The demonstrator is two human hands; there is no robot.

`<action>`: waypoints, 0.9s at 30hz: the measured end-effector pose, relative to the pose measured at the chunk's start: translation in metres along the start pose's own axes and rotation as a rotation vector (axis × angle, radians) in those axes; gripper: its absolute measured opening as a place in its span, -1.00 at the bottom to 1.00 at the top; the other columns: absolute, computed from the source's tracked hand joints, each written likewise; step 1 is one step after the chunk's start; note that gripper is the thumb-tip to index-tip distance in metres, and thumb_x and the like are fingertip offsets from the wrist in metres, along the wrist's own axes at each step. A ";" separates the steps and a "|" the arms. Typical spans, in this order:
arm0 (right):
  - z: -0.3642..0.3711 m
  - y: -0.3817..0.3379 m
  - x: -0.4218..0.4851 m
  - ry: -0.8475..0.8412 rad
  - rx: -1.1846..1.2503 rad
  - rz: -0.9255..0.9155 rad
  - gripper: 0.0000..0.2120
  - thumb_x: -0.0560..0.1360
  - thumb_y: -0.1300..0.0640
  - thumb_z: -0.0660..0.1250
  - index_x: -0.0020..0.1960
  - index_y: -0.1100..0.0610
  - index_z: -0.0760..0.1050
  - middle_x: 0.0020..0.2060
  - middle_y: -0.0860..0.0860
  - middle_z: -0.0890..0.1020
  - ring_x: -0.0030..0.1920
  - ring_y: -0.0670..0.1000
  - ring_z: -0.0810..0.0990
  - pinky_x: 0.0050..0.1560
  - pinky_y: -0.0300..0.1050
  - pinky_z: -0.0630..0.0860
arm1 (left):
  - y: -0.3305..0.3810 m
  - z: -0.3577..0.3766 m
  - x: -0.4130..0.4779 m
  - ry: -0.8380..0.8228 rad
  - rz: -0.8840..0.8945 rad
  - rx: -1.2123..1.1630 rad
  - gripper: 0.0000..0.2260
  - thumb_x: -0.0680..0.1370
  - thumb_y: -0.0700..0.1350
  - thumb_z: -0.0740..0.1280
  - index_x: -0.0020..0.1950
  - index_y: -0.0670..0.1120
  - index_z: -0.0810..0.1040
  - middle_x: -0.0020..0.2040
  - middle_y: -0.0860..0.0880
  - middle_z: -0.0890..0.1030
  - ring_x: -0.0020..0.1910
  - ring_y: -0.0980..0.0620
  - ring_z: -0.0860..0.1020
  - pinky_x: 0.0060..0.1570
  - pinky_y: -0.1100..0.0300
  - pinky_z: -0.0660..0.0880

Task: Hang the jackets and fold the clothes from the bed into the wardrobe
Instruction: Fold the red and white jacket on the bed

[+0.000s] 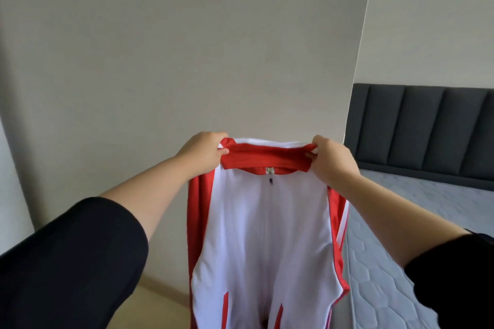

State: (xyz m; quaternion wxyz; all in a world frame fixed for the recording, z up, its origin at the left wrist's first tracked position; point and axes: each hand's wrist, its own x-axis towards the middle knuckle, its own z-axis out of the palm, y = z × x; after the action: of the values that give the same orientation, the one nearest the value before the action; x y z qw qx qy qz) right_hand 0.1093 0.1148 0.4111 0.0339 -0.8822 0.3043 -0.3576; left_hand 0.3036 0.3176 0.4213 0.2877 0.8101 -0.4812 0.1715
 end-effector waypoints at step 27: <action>-0.187 0.095 -0.029 0.185 -0.552 -0.152 -0.73 0.59 -0.03 0.18 -0.07 0.20 0.42 -0.22 0.14 0.62 -0.22 0.22 0.58 -0.37 -0.09 0.25 | 0.189 -0.032 0.008 0.169 0.254 0.592 -0.85 0.44 -0.31 0.24 -0.03 -0.14 0.49 -0.17 -0.19 0.62 -0.21 -0.24 0.57 -0.33 0.14 0.25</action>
State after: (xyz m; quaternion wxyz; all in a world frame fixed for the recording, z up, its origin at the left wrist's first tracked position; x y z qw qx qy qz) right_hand -0.0777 0.0834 0.5053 -0.2620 -0.8421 0.3250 -0.3416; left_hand 0.1418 0.2621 0.5076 0.0552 0.7749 -0.4822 0.4050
